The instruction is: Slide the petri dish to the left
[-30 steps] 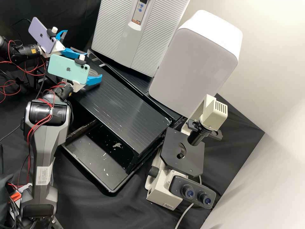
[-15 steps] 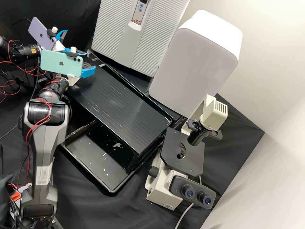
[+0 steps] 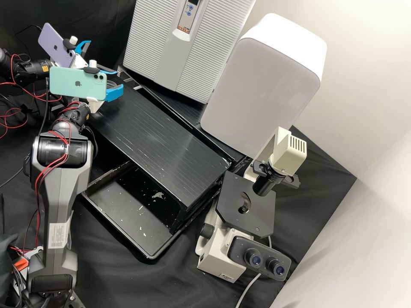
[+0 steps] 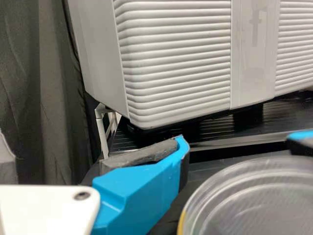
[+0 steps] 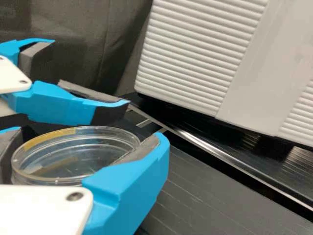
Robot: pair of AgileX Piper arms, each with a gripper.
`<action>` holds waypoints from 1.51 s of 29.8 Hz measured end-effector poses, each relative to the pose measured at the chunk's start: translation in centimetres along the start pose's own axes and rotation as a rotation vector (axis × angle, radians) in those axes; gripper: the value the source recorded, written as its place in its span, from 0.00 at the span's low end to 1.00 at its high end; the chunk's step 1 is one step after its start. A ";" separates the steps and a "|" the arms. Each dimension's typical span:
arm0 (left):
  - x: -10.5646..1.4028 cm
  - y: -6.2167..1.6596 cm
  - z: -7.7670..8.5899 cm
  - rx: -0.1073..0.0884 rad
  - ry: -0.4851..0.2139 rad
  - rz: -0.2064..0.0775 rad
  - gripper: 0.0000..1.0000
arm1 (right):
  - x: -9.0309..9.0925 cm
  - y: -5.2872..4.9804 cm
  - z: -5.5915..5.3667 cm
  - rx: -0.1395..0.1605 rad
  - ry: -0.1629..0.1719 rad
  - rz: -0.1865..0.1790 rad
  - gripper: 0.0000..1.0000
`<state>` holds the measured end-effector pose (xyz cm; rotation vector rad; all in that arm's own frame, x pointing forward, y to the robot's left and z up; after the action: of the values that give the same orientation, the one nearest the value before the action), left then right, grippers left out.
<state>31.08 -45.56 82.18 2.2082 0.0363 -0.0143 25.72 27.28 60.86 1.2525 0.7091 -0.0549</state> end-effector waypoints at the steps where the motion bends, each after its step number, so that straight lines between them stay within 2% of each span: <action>1: 0.0 0.00 0.0 0.000 0.000 0.000 1.00 | 0.2 -0.3 0.1 -0.002 -0.005 -0.008 0.00; 6: 0.0 0.00 0.0 0.000 0.000 0.000 1.00 | 1.1 -1.3 0.4 0.013 -0.014 -0.025 0.00; 11: 0.0 0.00 0.0 0.000 0.000 0.000 1.00 | 1.6 -1.6 0.5 0.013 -0.017 -0.027 0.00; 15: 0.0 0.00 0.0 0.000 0.000 0.000 1.00 | 1.8 -1.9 0.7 0.026 -0.024 -0.033 0.00; 16: 0.0 0.00 0.0 0.000 0.000 0.000 1.00 | 1.9 -1.8 0.9 0.037 -0.029 -0.030 0.00; 22: 0.0 0.00 0.0 0.000 0.000 0.000 1.00 | 2.2 -2.0 1.2 0.040 -0.040 -0.031 0.00; 23: 0.0 0.00 0.0 0.000 0.000 0.000 1.00 | 2.3 -2.0 1.3 0.042 -0.040 -0.032 1.00; 35: 0.0 0.00 0.0 0.000 0.000 0.000 1.00 | 2.4 -2.3 1.6 0.042 -0.053 -0.030 1.00; 39: 0.0 0.00 0.0 0.000 0.000 0.000 1.00 | 2.6 -2.1 1.6 0.047 -0.059 -0.021 1.00; 45: 0.0 0.00 0.0 0.000 0.000 0.000 1.00 | 2.6 -2.0 1.7 0.035 -0.061 -0.018 1.00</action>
<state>31.08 -45.56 82.18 2.2082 0.0363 -0.0143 27.75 25.96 58.04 1.2731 0.6692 -0.1206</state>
